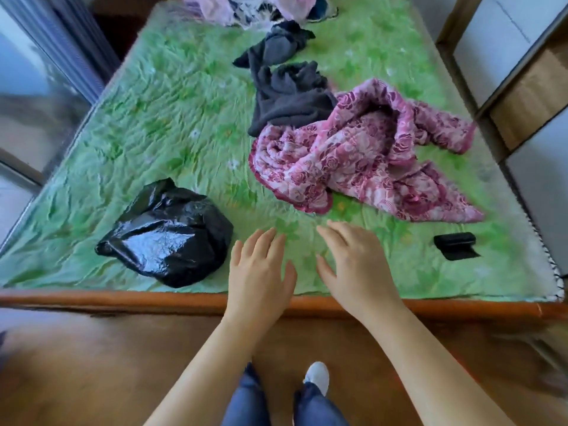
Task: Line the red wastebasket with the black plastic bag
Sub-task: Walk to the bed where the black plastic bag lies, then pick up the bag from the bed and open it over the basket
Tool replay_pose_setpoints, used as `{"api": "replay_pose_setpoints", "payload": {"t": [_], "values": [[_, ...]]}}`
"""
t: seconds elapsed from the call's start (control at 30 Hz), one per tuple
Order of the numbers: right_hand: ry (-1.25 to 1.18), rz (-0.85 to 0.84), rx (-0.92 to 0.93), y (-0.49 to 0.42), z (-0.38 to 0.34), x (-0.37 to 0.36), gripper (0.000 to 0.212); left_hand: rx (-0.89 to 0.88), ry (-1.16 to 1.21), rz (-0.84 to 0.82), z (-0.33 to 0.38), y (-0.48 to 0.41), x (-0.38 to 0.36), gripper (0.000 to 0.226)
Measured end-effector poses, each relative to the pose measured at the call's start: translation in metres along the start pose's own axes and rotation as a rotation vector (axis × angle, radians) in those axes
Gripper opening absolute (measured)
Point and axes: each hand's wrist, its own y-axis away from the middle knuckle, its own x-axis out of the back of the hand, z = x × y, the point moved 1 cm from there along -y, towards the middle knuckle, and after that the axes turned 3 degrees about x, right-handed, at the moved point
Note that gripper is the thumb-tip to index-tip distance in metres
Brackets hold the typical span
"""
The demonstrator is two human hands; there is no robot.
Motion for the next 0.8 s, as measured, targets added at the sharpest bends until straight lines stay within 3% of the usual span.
{"api": "replay_pose_setpoints", "payload": {"t": [0.47, 0.8], "values": [[-0.064, -0.203, 0.206, -0.118, -0.108, -0.131, 0.041, 0.336, 0.022, -0.002, -0.193, -0.022, -0.006, 0.038], [-0.044, -0.344, 0.231, -0.196, -0.151, -0.238, 0.05, 0.318, 0.037, -0.112, -0.281, -0.047, -0.036, 0.042]]}}
